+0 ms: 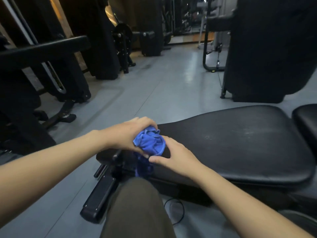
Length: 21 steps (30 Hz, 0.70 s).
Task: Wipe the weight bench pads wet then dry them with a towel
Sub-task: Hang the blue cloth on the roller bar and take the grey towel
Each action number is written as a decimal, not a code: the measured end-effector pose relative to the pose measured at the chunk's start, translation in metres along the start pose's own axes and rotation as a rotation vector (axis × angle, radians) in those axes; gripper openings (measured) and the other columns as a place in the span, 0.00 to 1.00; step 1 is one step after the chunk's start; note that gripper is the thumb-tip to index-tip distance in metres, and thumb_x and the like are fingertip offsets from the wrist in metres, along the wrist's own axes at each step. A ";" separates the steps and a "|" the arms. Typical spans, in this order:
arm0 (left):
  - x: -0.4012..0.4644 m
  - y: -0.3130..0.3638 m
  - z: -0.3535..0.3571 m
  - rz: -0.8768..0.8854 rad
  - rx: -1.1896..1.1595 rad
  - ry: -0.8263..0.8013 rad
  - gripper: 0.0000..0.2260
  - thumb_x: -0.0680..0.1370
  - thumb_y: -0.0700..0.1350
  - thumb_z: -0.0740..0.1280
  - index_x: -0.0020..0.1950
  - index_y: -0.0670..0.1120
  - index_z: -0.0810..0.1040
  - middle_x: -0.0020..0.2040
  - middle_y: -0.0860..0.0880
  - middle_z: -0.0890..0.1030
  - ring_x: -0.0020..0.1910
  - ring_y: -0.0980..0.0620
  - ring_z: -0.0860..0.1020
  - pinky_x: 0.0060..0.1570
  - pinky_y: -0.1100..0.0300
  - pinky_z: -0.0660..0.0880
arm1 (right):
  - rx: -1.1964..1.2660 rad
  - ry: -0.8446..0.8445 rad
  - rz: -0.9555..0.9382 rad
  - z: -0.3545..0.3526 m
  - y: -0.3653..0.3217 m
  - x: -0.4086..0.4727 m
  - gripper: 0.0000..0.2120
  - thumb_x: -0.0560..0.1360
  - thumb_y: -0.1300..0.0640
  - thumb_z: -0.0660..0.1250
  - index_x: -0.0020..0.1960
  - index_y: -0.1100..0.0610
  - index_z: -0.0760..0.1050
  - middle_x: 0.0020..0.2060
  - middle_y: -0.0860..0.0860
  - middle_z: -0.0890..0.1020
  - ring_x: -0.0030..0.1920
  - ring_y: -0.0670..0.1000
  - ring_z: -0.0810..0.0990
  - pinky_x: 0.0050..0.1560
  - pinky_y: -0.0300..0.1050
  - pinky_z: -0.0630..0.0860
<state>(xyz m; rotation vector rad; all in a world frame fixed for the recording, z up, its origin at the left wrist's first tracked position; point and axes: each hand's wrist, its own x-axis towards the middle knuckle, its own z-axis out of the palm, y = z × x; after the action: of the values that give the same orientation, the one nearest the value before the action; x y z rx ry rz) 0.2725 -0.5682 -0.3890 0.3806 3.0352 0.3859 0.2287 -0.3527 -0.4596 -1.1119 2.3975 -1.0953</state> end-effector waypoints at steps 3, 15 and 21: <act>0.023 0.048 -0.007 0.106 0.028 0.011 0.31 0.67 0.55 0.79 0.63 0.59 0.66 0.53 0.62 0.70 0.54 0.61 0.71 0.50 0.63 0.72 | 0.155 0.087 0.014 -0.027 -0.011 -0.026 0.28 0.66 0.34 0.70 0.64 0.41 0.71 0.58 0.38 0.80 0.58 0.42 0.78 0.60 0.50 0.77; 0.073 0.189 -0.035 0.284 -0.218 -0.012 0.25 0.74 0.51 0.77 0.64 0.63 0.67 0.55 0.59 0.77 0.50 0.64 0.77 0.45 0.69 0.75 | 0.122 0.584 0.147 -0.150 0.005 -0.155 0.15 0.71 0.60 0.63 0.53 0.46 0.80 0.40 0.44 0.84 0.42 0.47 0.80 0.46 0.48 0.77; 0.093 0.252 -0.058 0.462 -0.299 0.001 0.17 0.78 0.47 0.72 0.63 0.60 0.72 0.53 0.61 0.81 0.50 0.61 0.80 0.46 0.60 0.80 | -0.059 0.712 0.181 -0.215 0.000 -0.212 0.22 0.71 0.65 0.63 0.58 0.45 0.82 0.42 0.37 0.84 0.44 0.37 0.79 0.45 0.32 0.72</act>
<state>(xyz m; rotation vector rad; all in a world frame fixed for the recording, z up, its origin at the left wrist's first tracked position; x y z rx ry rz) 0.2369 -0.3225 -0.2718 1.0523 2.7984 0.8468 0.2569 -0.0829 -0.3277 -0.5435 2.9907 -1.5543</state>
